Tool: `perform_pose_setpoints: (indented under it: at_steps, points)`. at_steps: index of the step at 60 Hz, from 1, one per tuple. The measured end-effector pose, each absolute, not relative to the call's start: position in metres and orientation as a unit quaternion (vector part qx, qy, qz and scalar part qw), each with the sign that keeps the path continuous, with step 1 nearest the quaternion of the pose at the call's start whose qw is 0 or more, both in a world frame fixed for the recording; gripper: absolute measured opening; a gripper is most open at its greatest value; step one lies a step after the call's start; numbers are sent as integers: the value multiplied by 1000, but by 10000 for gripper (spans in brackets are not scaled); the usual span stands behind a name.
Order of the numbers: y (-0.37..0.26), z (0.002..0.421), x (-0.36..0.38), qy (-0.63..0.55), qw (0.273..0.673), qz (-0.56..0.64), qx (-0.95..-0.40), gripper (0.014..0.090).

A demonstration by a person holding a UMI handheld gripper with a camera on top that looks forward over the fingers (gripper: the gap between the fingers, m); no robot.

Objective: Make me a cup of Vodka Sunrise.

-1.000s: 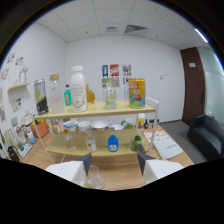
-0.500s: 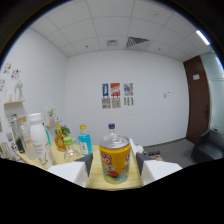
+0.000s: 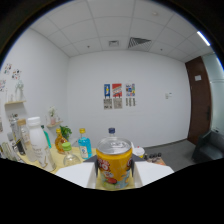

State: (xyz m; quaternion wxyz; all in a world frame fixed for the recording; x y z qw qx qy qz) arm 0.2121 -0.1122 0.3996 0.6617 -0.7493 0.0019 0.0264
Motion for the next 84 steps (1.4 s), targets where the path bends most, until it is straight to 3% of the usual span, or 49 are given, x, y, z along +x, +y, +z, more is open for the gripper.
perform_pose_setpoints:
  at_steps: [8, 14, 19, 31, 38, 45, 54, 66, 75, 84]
  points:
    - [-144, 430, 211, 7, 686, 22, -727, 515]
    - [-172, 426, 199, 18, 684, 38, -728, 514]
    - [-194, 395, 185, 25, 668, 42, -742, 513]
    - [-219, 256, 153, 50, 599, 50, -798, 512]
    - [-224, 197, 138, 49, 567, 40, -821, 513]
    - [-221, 171, 131, 22, 553, 6, -833, 515]
    - [-212, 176, 130, -89, 554, -107, -821, 512]
    - [-202, 189, 126, -292, 515, -299, -748, 510]
    - [-199, 200, 111, -444, 467, -419, -640, 510]
    - [-197, 201, 99, -551, 392, -509, -532, 513]
